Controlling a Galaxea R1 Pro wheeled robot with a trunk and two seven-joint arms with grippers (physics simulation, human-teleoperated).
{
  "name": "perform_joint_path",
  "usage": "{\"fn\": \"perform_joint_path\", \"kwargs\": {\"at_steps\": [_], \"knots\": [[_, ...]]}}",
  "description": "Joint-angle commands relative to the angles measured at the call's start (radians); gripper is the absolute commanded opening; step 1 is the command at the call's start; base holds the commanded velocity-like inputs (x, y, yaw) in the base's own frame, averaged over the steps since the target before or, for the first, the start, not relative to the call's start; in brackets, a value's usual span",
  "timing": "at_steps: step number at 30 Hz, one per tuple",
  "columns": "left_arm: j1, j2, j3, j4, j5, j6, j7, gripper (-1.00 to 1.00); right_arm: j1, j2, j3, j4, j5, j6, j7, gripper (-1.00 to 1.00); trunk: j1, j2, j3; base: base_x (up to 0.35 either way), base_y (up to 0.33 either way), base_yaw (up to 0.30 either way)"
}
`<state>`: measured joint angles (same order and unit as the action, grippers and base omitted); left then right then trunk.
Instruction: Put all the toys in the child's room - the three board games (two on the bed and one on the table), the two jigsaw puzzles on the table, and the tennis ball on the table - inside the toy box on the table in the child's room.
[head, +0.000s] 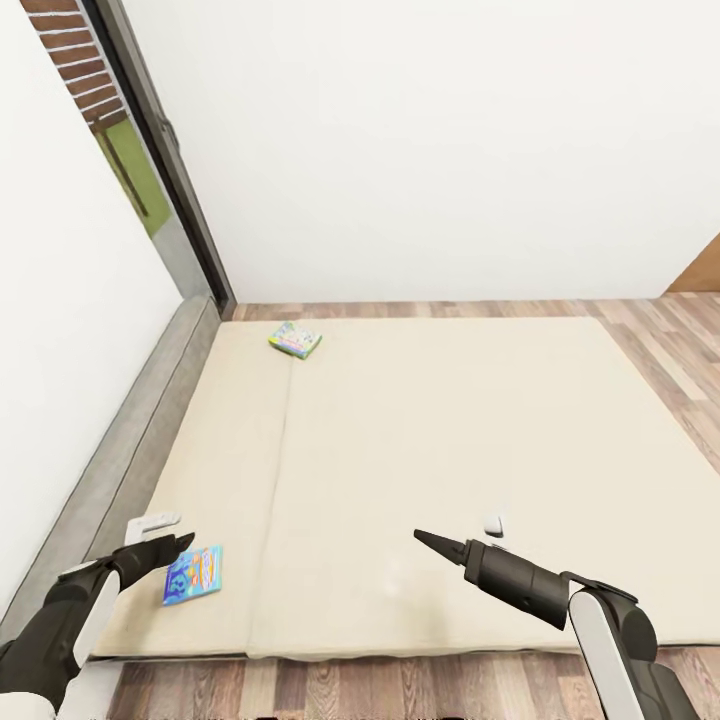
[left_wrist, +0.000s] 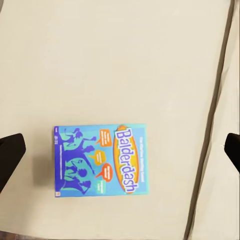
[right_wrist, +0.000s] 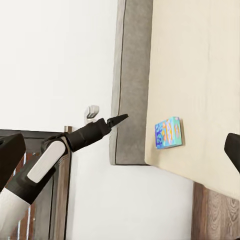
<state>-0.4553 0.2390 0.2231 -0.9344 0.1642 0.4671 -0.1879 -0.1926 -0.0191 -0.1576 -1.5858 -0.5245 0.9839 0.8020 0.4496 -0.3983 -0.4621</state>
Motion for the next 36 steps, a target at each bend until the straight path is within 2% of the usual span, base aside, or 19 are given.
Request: {"fn": "perform_joint_path", "kwargs": {"at_steps": [1, 4, 9, 17, 36], "knots": [[-0.011, 0.0, 0.002, -0.001, 0.007, 0.008, -0.002, 1.0, -0.001, 0.0, -0.001, 0.0, 0.002, 0.004, 0.005, 1.0, 0.0, -0.002, -0.003, 0.0, 0.0, 0.0], [-0.04, -0.001, 0.002, 0.0, 0.007, 0.009, -0.003, 1.0, -0.001, -0.003, -0.002, -0.001, 0.002, 0.004, 0.006, 1.0, 0.0, -0.002, -0.008, 0.0, 0.0, 0.001], [-0.057, -0.001, 0.001, 0.0, 0.008, 0.014, -0.002, 1.0, -0.001, -0.005, -0.003, -0.002, 0.002, 0.004, 0.005, 1.0, 0.0, -0.002, -0.016, 0.0, 0.0, 0.03], [-0.063, 0.0, 0.001, 0.0, 0.008, 0.02, -0.003, 1.0, -0.001, -0.003, -0.003, -0.002, 0.001, 0.005, 0.007, 1.0, 0.0, -0.002, -0.027, 0.0, 0.0, 0.044], [-0.063, -0.002, 0.001, 0.0, 0.008, 0.017, -0.004, 1.0, -0.001, 0.004, -0.002, 0.0, 0.002, 0.003, -0.001, 1.0, 0.0, -0.002, -0.029, 0.0, 0.0, 0.003]]}}
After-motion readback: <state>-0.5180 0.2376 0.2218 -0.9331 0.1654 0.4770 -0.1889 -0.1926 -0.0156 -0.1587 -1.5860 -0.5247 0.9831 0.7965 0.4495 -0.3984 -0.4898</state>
